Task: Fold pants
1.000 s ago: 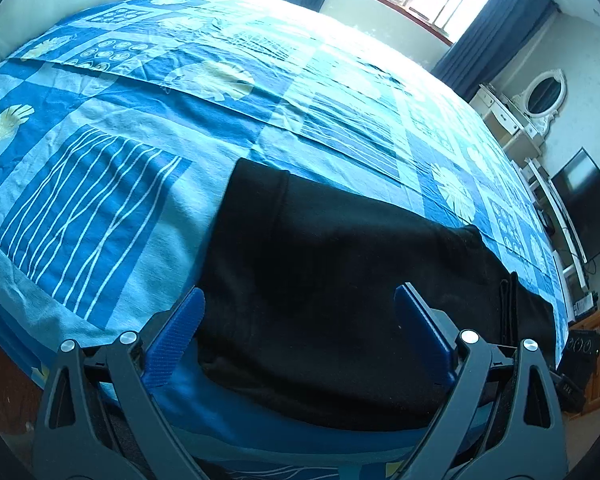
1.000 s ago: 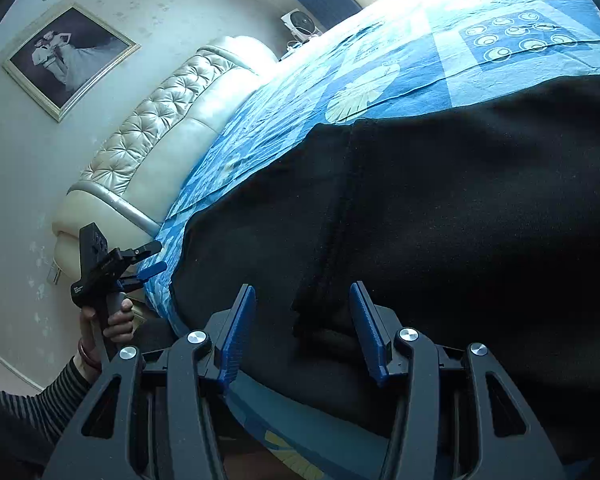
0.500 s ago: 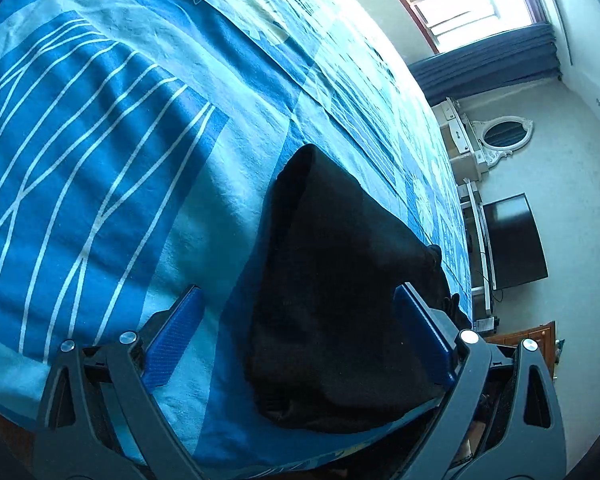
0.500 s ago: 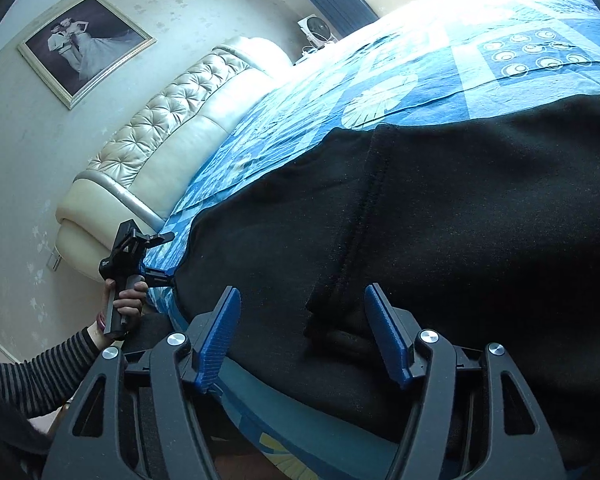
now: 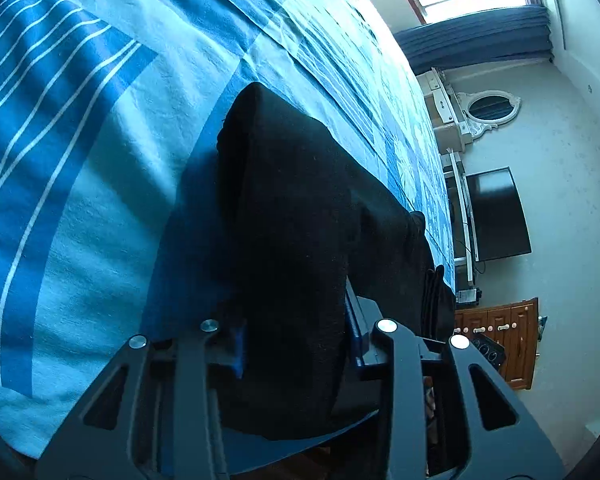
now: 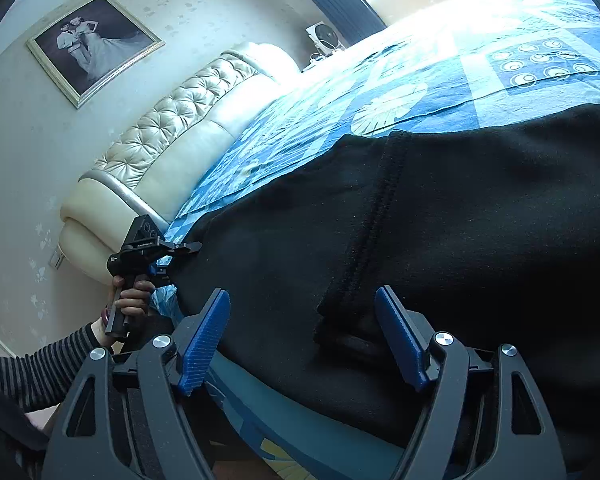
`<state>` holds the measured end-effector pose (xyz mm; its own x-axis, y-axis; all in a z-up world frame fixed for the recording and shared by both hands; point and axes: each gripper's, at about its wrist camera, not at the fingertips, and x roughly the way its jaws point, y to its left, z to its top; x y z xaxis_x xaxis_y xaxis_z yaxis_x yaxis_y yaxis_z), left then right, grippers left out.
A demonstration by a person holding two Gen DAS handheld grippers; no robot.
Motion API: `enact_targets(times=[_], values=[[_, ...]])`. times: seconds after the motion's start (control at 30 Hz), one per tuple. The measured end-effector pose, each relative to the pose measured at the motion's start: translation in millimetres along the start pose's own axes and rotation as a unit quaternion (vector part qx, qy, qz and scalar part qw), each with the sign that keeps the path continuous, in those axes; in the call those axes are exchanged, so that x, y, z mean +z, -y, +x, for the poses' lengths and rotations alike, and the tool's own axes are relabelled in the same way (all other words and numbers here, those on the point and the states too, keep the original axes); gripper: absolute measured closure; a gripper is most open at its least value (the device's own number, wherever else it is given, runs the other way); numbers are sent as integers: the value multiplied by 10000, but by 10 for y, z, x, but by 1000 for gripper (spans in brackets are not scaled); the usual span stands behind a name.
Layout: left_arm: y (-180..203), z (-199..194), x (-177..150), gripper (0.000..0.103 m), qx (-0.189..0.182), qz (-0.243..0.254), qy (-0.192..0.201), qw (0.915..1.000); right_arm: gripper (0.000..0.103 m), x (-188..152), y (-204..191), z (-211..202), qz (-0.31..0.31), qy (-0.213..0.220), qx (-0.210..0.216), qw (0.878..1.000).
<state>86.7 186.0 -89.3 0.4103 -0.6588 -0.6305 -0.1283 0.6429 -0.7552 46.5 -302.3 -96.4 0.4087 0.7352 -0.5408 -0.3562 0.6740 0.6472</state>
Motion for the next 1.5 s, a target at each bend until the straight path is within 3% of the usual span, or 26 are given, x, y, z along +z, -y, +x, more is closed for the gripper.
enact_targets(times=[0.2,0.3,0.43,0.5,0.63,0.77,0.87,1.03,1.27,1.5], values=[[255,-69,30,83,117,29,37,9999,28,1,-2,-15,-24,71,-33,10000],[543,-177,37,84,143,261,146,9994,28,3,1,-56,75,243,-8,9997],[1027,-275,60,85,107,551,235,9981,28,38,-25,-232,99,726,-44,9973],[1293,-283,66,85,143,732,237,9969,28,84,-36,-419,74,1171,-196,9929],[1830,-225,41,85,141,1141,181,9932,24,178,123,-868,270,2103,-937,9728],[2401,-10,-46,85,139,1627,80,9866,23,176,580,-1317,1130,2752,-1832,9370],[2795,238,-154,85,125,1961,-64,9805,23,62,906,-1566,1791,2963,-2309,9093],[3399,813,-399,85,245,2532,-282,9667,23,-89,1242,-1803,2503,3255,-2391,8799],[3866,1860,-941,85,732,3257,-706,9400,23,-149,1400,-1844,2863,3342,-2227,8699],[3837,2640,-1402,85,1595,3724,-848,9103,23,-233,1390,-1882,2910,3352,-2148,8699]])
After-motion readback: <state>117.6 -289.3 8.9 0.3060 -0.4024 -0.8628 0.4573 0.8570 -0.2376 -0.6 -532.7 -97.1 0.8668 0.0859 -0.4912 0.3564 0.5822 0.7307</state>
